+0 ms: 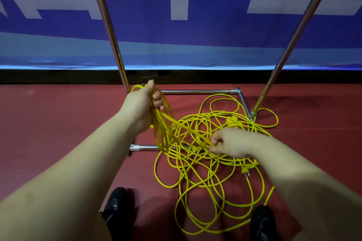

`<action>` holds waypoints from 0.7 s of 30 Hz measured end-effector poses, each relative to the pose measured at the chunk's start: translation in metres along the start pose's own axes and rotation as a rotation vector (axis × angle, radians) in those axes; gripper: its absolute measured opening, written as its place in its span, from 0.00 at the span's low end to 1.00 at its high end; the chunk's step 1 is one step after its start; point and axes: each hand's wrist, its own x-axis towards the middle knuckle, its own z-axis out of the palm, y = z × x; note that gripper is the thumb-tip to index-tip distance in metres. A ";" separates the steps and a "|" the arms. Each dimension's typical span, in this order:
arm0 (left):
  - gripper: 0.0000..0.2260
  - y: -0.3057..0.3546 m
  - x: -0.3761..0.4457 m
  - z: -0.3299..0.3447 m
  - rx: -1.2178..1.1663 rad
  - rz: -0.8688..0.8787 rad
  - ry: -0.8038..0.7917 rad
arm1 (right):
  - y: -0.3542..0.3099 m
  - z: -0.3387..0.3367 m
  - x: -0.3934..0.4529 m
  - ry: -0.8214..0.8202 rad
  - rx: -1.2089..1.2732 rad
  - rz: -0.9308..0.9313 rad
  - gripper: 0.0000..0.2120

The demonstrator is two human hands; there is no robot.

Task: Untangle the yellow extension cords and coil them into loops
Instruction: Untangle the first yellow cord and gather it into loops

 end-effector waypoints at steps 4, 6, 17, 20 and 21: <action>0.10 -0.001 0.007 -0.008 0.096 0.106 0.053 | 0.010 -0.013 -0.004 0.065 0.113 0.049 0.12; 0.07 -0.003 0.006 -0.008 0.141 0.132 0.039 | 0.011 -0.019 -0.007 0.102 0.427 0.080 0.11; 0.04 -0.030 -0.021 0.018 0.501 0.058 -0.266 | -0.014 -0.041 -0.022 -0.047 1.915 0.057 0.07; 0.06 -0.037 -0.023 0.022 0.548 0.013 -0.300 | -0.013 -0.036 -0.018 0.097 1.472 0.076 0.05; 0.07 -0.038 -0.023 0.022 0.559 0.003 -0.299 | -0.013 -0.036 -0.018 0.135 1.294 0.084 0.05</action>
